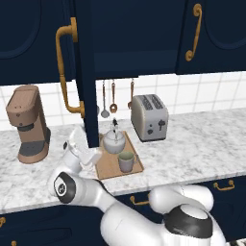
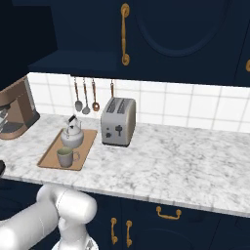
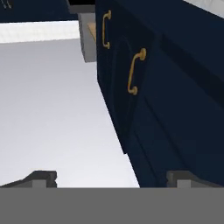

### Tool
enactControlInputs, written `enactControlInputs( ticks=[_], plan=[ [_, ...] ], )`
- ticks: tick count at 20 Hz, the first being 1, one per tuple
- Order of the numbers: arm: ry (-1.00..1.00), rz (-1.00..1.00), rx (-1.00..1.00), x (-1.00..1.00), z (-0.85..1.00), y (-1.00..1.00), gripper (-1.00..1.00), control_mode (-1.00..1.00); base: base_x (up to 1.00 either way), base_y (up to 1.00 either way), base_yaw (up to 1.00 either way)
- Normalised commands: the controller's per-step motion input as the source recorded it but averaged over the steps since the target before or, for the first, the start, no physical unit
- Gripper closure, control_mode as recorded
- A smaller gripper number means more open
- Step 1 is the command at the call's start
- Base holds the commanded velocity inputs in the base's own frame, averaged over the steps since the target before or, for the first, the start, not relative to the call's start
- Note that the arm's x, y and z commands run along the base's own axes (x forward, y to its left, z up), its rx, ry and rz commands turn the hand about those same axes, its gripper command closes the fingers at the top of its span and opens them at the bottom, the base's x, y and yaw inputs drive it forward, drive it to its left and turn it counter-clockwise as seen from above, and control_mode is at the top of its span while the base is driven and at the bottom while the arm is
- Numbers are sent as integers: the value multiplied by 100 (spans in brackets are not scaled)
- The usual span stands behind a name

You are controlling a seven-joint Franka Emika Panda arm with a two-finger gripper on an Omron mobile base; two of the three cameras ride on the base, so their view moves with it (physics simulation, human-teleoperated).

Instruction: Pick the kettle from the counter and place it on the tray. Then pick the mug from the cabinet and place it on the tray. Then close the cabinet doors.

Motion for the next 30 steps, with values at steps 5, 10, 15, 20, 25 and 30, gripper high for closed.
enactControlInputs(
  ticks=[5, 10, 15, 20, 25, 30],
  plan=[
    [17, -27, -16, 13, -5, 44, -100, -100, 0, 0, 0],
    [23, -25, -6, 0, 3, 38, -100, -100, 0, 0, 0],
    [32, -20, -9, 0, 0, 48, -100, -100, 0, 0, 0],
    [22, -16, -5, 0, 26, 36, -100, -100, 0, 0, 0],
    [14, -19, 0, -2, 53, 2, -100, -100, 0, 0, 0],
    [20, -23, 4, 0, 58, -13, -100, -100, 0, 0, 0]
  ],
)
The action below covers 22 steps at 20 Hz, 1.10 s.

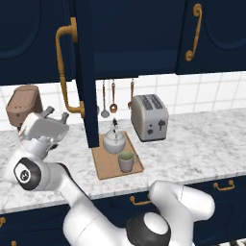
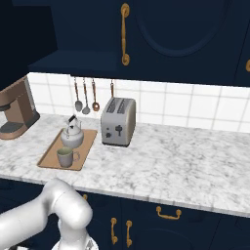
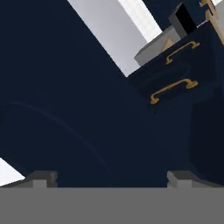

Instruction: Pick the kettle from the counter and place it on the tray. Then pick the mug from the cabinet and place it on the tray. Then close the cabinet doors.

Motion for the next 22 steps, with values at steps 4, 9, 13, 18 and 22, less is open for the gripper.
enactControlInputs(
  ticks=[4, 9, 13, 18, 22],
  plan=[
    [19, -18, 4, 0, 50, -24, -100, -100, 0, 0, 0],
    [14, -8, 12, 0, 32, -58, -100, -100, 0, 0, 0],
    [5, 0, 23, 0, 10, -83, -100, -100, 0, 0, 0],
    [0, 1, 28, 0, 7, -93, -100, -100, 0, 0, 0],
    [0, 10, 23, 18, 9, -93, -100, -100, 0, 0, 0]
  ],
)
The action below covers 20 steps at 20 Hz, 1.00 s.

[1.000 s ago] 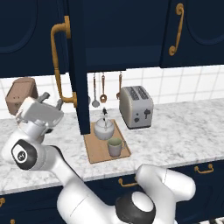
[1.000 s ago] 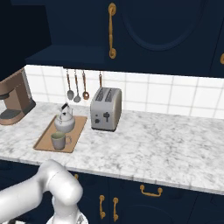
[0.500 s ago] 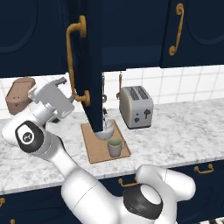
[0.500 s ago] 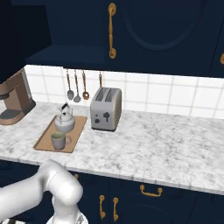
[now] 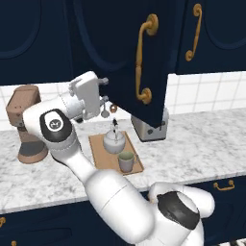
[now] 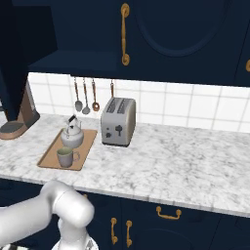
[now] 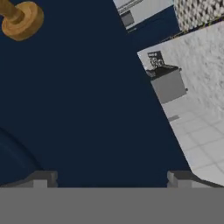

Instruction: Pick the kettle from the counter and place it on the tray. Then pick the mug from the cabinet and place it on the tray. Then close the cabinet doors.

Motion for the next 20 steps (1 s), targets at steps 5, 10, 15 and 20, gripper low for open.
enactControlInputs(
  ticks=[5, 10, 15, 20],
  plan=[
    [1, 20, 15, 30, 0, -92, -100, -100, 0, 0, 0],
    [0, 25, 15, 42, 0, -88, -100, -100, 0, 0, 0],
    [2, 27, 18, 53, 1, -85, -100, -100, 0, 0, 0],
    [10, 34, 15, 64, 9, -70, -100, -100, 0, 0, 0]
  ],
)
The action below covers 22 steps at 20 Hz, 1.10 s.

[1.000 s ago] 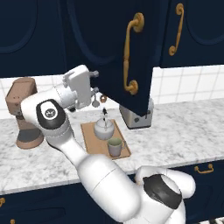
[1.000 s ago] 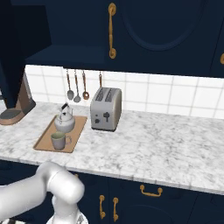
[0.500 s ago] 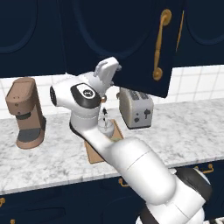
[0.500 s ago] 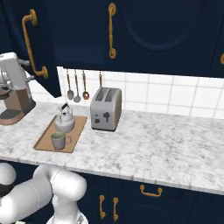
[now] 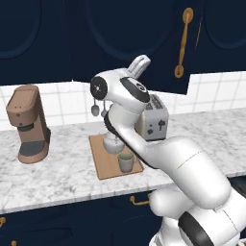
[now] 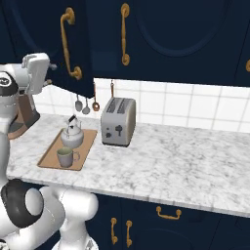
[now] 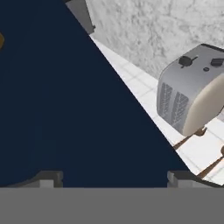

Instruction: Pick the kettle from the counter and place it on the tray. Then pick the mug from the cabinet and place it on the tray. Then close the cabinet doors.

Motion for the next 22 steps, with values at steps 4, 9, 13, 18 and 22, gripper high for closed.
enactControlInputs(
  ticks=[4, 9, 13, 18, 22],
  plan=[
    [10, 37, 16, 64, 3, -65, -100, -100, 0, 0, 0],
    [12, 37, 15, 66, 0, -60, -100, -100, 0, 0, 0],
    [16, 33, 14, 72, 0, -53, -100, -100, 0, 0, 0],
    [21, 29, 10, 79, -4, -42, -100, -100, 0, 0, 0],
    [21, 28, 8, 78, -14, -32, -100, -100, 0, 0, 0]
  ],
)
